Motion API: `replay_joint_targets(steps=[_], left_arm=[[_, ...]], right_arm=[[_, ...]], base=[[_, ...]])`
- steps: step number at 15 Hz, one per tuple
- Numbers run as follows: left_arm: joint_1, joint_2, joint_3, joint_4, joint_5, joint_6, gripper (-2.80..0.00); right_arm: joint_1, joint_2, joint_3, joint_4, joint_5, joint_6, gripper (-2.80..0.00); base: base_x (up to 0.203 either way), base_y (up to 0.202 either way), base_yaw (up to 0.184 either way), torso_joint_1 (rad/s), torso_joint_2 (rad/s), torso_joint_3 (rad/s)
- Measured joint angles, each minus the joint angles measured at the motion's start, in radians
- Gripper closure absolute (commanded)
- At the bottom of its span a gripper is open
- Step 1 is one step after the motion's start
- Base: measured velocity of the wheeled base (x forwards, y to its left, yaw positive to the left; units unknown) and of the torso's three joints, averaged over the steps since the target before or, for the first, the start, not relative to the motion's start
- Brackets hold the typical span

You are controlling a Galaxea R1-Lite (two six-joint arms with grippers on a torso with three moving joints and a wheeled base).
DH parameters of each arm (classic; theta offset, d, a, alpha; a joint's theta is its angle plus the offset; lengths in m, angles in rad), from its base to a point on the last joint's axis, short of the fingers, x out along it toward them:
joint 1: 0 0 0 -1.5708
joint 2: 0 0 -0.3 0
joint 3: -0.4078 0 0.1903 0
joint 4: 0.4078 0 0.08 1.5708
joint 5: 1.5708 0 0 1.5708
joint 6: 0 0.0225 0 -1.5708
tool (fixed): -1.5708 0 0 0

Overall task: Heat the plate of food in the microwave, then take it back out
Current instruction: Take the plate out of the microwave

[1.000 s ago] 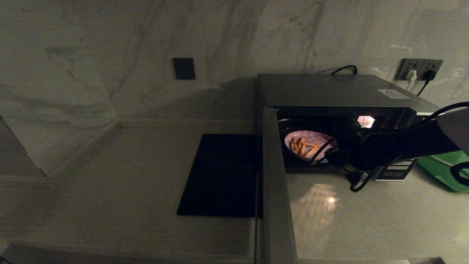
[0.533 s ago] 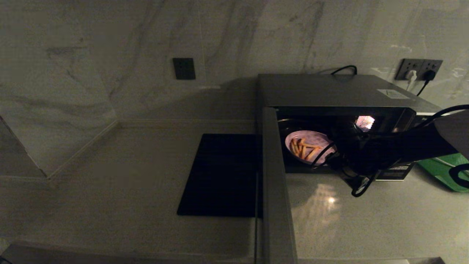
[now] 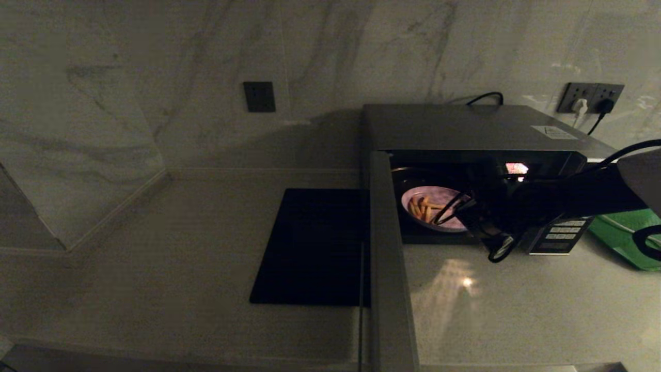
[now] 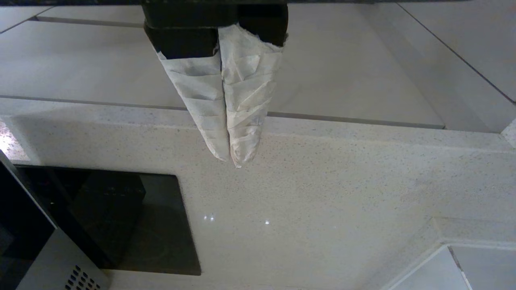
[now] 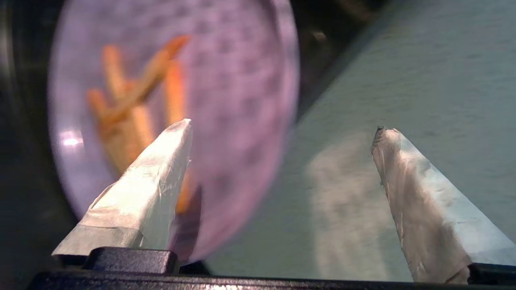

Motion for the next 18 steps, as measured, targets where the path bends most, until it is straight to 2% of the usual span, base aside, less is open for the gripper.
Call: replay_joint_targets(steps=[5, 13, 18], left_arm=[[0.000, 0.000, 0.000, 0.000, 0.000, 0.000, 0.00], [0.000, 0.000, 0.000, 0.000, 0.000, 0.000, 0.00], [0.000, 0.000, 0.000, 0.000, 0.000, 0.000, 0.00]], right_arm=[[0.001, 0.016, -0.023, 0.002, 0.003, 0.001, -2.80], [0.000, 0.015, 0.033, 0.015, -0.007, 0.001, -2.80], [0.000, -0.003, -0.073, 0.161, -0.007, 0.030, -2.80]], base=[[0.000, 0.000, 0.000, 0.000, 0.00, 0.000], [0.000, 0.000, 0.000, 0.000, 0.00, 0.000], [0.000, 0.000, 0.000, 0.000, 0.00, 0.000]])
